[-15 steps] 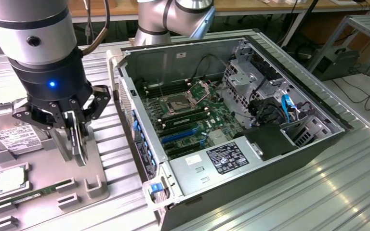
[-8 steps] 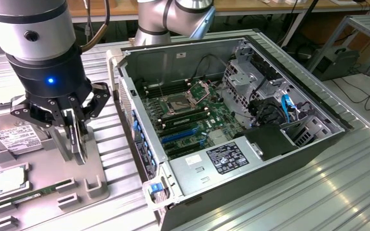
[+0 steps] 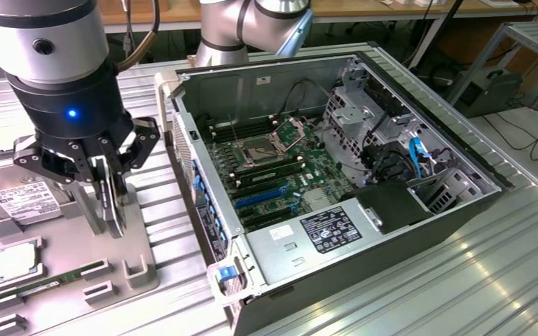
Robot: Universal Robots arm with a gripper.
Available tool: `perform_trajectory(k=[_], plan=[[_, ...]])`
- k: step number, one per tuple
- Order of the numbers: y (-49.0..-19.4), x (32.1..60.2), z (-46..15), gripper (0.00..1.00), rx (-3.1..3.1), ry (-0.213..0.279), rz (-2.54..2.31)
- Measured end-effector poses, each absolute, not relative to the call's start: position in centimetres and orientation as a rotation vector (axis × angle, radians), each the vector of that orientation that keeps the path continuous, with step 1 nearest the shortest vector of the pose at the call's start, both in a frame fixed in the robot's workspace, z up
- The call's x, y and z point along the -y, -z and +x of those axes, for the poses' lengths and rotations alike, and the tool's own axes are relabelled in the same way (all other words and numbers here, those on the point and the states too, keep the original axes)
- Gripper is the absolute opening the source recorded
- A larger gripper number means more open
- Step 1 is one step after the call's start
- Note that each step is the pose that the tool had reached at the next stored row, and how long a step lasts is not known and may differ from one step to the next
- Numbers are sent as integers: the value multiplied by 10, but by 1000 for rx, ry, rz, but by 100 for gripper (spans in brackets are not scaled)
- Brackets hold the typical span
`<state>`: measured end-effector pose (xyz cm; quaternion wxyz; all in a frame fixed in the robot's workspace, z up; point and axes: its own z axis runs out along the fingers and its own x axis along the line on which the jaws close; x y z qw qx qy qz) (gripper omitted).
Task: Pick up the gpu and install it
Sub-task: 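Pick up the gpu and move the gpu toward the slot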
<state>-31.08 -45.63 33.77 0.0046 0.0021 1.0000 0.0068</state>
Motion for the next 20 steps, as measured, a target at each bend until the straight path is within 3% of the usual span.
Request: perform_trajectory(k=[20], plan=[[-350,456,-311,28,-3132,-21,7]])
